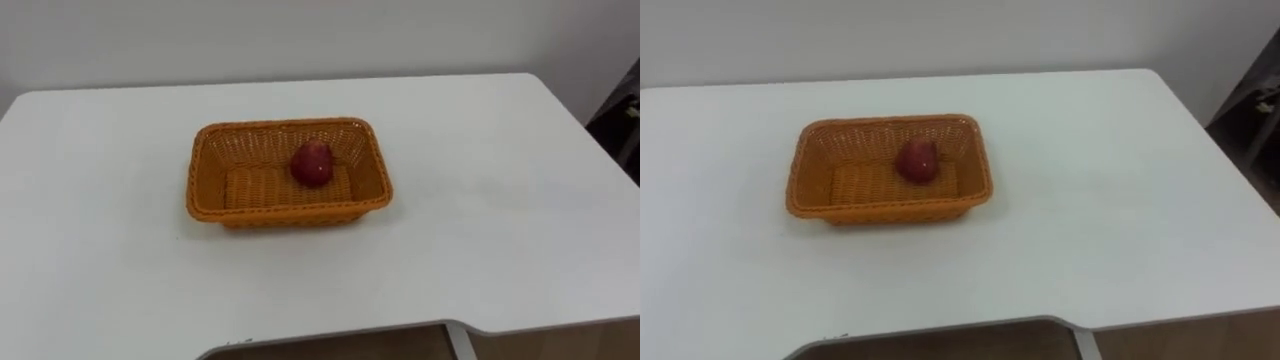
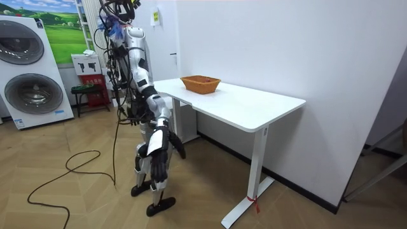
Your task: Pick and place apple
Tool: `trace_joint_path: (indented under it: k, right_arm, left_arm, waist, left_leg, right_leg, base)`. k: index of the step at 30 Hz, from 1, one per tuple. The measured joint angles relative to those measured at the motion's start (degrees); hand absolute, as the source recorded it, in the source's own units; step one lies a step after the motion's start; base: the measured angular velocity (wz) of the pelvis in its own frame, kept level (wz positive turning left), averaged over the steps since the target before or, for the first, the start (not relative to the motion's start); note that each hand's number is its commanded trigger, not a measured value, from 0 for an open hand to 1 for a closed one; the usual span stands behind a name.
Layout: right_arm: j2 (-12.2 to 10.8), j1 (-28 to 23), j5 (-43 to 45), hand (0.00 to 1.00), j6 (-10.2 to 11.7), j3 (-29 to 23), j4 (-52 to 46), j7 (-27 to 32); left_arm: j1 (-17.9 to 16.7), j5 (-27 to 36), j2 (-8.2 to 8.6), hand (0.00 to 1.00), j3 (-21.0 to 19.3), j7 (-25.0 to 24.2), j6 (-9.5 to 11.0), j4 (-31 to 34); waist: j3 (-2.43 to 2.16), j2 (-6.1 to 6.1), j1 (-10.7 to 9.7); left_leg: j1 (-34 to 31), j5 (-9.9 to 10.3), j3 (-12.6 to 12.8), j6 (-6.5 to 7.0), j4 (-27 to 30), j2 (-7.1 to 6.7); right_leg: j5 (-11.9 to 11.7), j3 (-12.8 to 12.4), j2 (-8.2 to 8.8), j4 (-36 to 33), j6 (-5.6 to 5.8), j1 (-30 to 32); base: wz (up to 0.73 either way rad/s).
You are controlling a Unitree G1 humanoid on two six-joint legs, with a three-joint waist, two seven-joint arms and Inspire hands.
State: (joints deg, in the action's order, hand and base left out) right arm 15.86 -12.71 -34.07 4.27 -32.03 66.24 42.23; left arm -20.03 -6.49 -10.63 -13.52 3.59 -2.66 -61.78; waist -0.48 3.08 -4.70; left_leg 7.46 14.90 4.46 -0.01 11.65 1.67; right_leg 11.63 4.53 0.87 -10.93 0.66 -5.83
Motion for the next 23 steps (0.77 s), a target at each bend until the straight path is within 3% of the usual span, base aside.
trace_joint_path:
  k: [4,6,11,16,19,23]
  right_arm:
    - [-2.6,-0.8,-0.1,0.00,-3.4,6.3,6.0,-7.6]
    - [-2.8,-0.5,0.1,0.00,-5.3,10.3,7.7,-12.1]
    - [-3.9,0.6,9.0,0.00,-8.2,19.7,10.0,-23.7]
    - [-5.0,3.2,17.6,0.00,-9.4,24.6,10.0,-30.6]
    - [-4.8,4.1,24.4,0.00,-10.1,29.2,9.5,-33.3]
    - [-5.0,6.2,25.3,0.00,-10.6,31.1,8.9,-36.9]
  left_arm:
    - [0.4,-0.5,0.47,0.00,0.1,-0.6,-1.5,-0.1]
    - [0.6,-0.6,0.61,0.00,0.1,-0.9,-2.2,-0.1]
    - [1.6,-0.5,0.74,0.00,1.0,-1.7,-3.2,-0.1]
    - [2.9,-1.2,1.29,0.00,3.6,-2.0,-3.8,-1.4]
    - [3.4,-1.8,1.58,0.00,6.5,-2.0,-4.8,-1.4]
    - [4.0,-1.6,1.95,0.00,10.4,-2.3,-4.9,-1.7]
  waist:
    - [0.11,-0.21,0.5]
    - [0.15,-0.43,1.0]
    - [0.22,-0.95,3.4]
    - [0.43,-1.66,3.8]
    - [0.87,-2.49,5.1]
    - [0.97,-2.96,5.2]
  left_leg:
    - [0.0,0.0,-0.1,0.01,-0.1,-0.03]
    - [-0.1,0.0,-0.4,0.02,-0.2,-0.12]
    - [0.1,0.0,-0.6,0.04,-0.2,-0.13]
    - [0.0,0.0,-1.5,0.04,-0.4,-0.21]
    - [-0.2,0.0,-1.4,0.04,-0.4,-0.25]
    - [-0.8,0.0,-1.5,0.04,0.0,-0.28]
  right_leg:
    - [-0.1,0.0,0.00,0.1,0.03,0.0]
    - [-0.1,0.2,0.06,0.3,0.07,0.0]
    - [-0.1,0.4,0.03,0.4,0.05,-0.1]
    - [-0.1,1.0,0.07,0.6,0.05,-0.4]
    - [-0.1,0.6,0.05,0.3,0.06,-0.1]
    - [-0.1,1.0,0.14,0.4,0.05,0.3]
  base:
    - [0.00]
    - [0.00]
    - [0.00]
    - [0.08]
    - [-0.04]
    - [0.05]
